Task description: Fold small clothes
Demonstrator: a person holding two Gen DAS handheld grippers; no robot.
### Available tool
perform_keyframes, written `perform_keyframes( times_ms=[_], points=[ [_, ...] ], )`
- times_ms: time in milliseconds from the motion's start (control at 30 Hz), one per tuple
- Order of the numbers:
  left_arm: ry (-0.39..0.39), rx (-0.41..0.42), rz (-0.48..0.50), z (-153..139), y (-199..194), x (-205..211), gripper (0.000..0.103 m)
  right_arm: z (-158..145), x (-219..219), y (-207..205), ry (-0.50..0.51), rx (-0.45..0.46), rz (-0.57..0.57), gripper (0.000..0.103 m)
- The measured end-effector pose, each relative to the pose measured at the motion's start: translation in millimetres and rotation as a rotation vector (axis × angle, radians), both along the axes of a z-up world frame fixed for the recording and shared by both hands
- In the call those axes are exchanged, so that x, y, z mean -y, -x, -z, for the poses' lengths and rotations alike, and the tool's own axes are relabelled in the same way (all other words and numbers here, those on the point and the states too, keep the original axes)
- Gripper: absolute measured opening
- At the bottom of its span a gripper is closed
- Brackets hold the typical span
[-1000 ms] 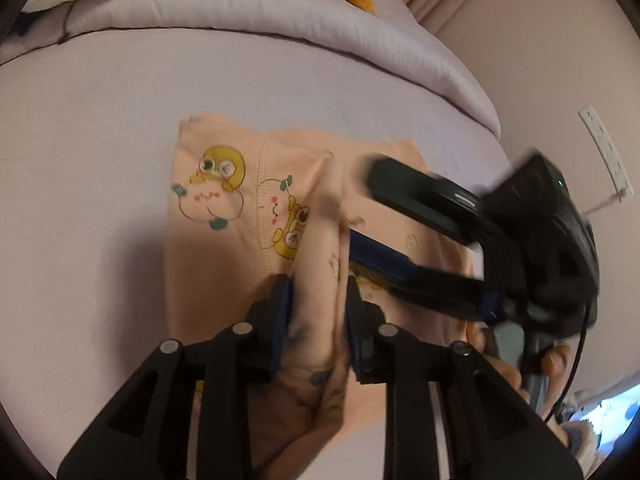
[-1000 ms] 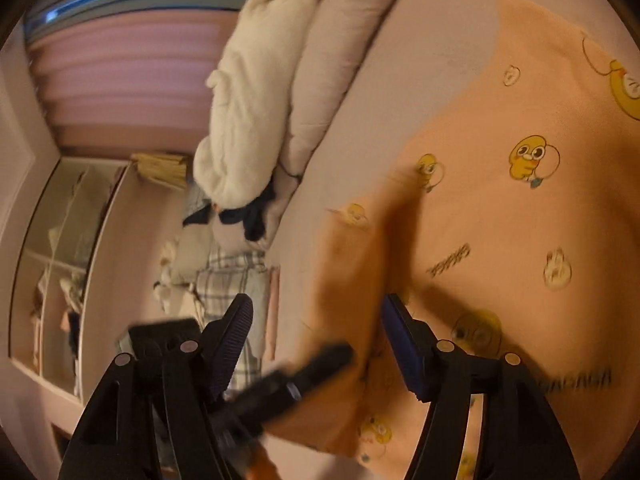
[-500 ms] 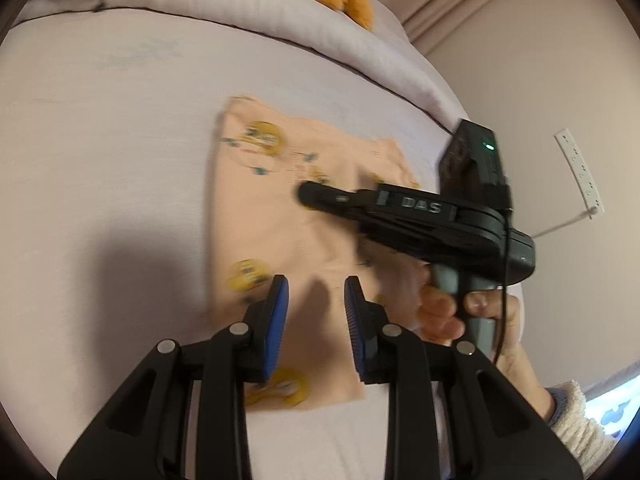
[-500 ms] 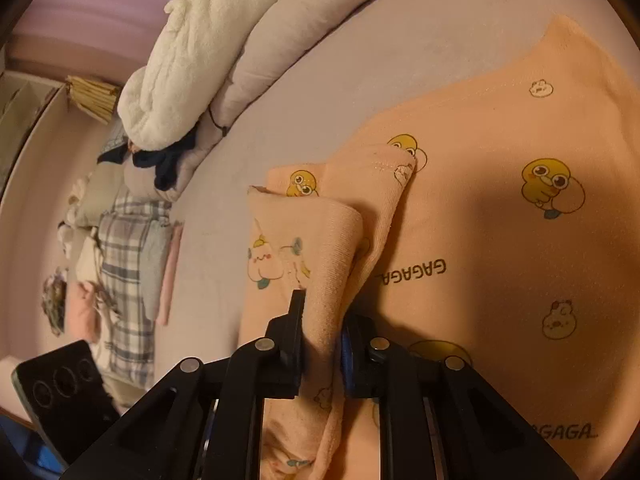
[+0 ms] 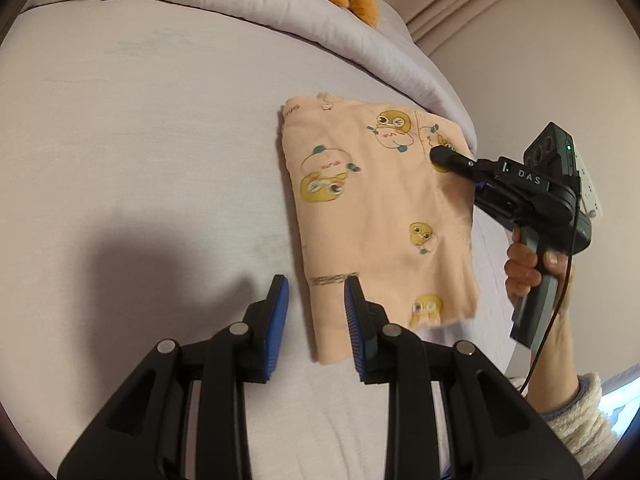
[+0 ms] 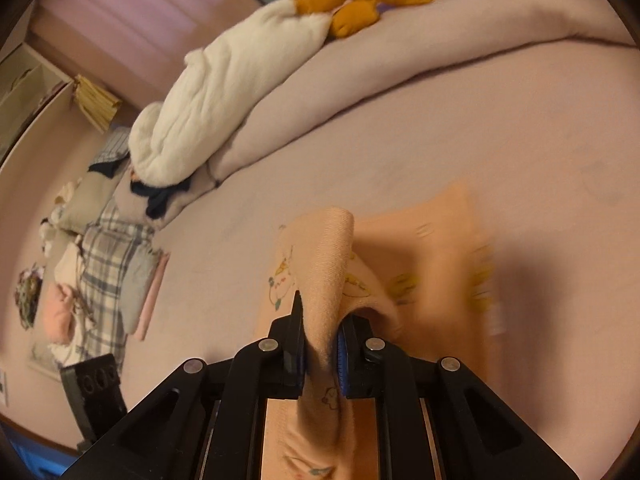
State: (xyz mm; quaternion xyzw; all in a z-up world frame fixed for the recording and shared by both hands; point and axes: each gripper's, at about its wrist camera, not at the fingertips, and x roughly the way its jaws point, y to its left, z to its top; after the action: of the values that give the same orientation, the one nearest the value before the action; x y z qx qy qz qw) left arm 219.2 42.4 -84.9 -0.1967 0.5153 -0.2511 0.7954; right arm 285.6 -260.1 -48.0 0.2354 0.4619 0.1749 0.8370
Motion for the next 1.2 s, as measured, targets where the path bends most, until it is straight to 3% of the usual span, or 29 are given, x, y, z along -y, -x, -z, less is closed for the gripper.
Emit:
perform_keyframes(
  times_ms=[167,333,433,533,633,733,800,900,1000,1100,1200],
  points=[
    [0.007,0.005,0.042,3,-9,28,0.027,23,29,-6,0.049,-0.047,0.079,0.014],
    [-0.004,0.02,0.084,2,-17,53,0.027,58,43,-11,0.019,-0.13,0.119,0.014],
    [-0.027,0.033,0.105,2,-13,62,0.027,53,49,-5,0.001,-0.099,0.143,0.015],
    [-0.046,0.049,0.113,0,-17,69,0.027,34,49,9,0.1,-0.021,0.163,0.018],
    [-0.047,0.059,0.106,2,-17,67,0.027,17,43,26,0.14,0.066,0.109,0.018],
    [-0.044,0.071,0.092,5,-19,65,0.027,7,30,53,0.127,0.135,-0.015,0.018],
    [-0.043,0.075,0.081,6,-21,66,0.027,11,19,68,0.144,0.137,-0.089,0.018],
    [-0.053,0.07,0.08,9,-28,70,0.027,17,5,87,0.258,0.152,-0.134,0.018],
    [-0.082,0.057,0.085,15,-34,76,0.027,30,4,97,0.227,0.119,-0.18,0.018],
    [-0.09,0.042,0.086,24,-39,80,0.027,49,-3,104,0.34,0.067,-0.194,0.017],
    [-0.095,0.04,0.085,27,-42,82,0.027,56,2,108,0.341,0.067,-0.19,0.015]
  ],
)
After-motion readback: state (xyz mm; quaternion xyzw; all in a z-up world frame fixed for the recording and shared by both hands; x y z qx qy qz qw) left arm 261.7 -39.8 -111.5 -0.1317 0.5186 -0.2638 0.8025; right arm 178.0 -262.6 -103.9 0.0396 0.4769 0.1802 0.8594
